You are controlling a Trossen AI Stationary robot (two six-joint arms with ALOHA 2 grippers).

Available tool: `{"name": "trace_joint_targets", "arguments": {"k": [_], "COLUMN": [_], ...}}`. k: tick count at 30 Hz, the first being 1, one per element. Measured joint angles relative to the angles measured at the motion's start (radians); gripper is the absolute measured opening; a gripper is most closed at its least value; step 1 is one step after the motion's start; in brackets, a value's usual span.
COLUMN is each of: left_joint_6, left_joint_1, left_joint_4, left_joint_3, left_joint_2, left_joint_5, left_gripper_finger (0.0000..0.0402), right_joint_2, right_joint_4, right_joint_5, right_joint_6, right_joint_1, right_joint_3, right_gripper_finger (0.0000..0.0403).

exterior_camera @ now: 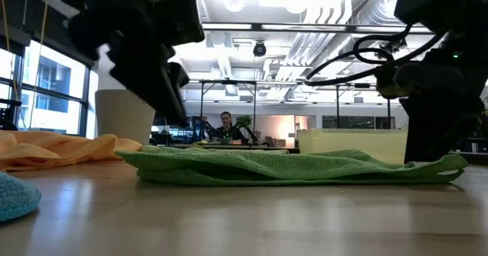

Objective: Fold microfiber towels
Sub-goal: Fold the green microfiber towel

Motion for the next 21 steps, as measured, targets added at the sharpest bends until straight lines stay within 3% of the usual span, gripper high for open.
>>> {"name": "trace_joint_targets", "arguments": {"k": [5,21], "left_joint_6": [0.032,0.122], "left_joint_1": [0.04,0.035], "left_joint_4": [0.093,0.094], "left_joint_3": [-0.059,-0.066], "left_joint_2": [-0.013,-0.013], "left_joint_5": [0.034,0.021], "left_gripper_finger": [0.0129,0.0129], "right_joint_2": [-0.003,0.004], "right_joint_4": [0.043,0.069], "right_joint_5": [0.004,0.011], "right_joint_6": [0.005,0.097], "right_joint_1": [0.0,-0.032], "right_joint_3": [0.0,0.0], "right_gripper_finger": [0.017,0.0177]}}
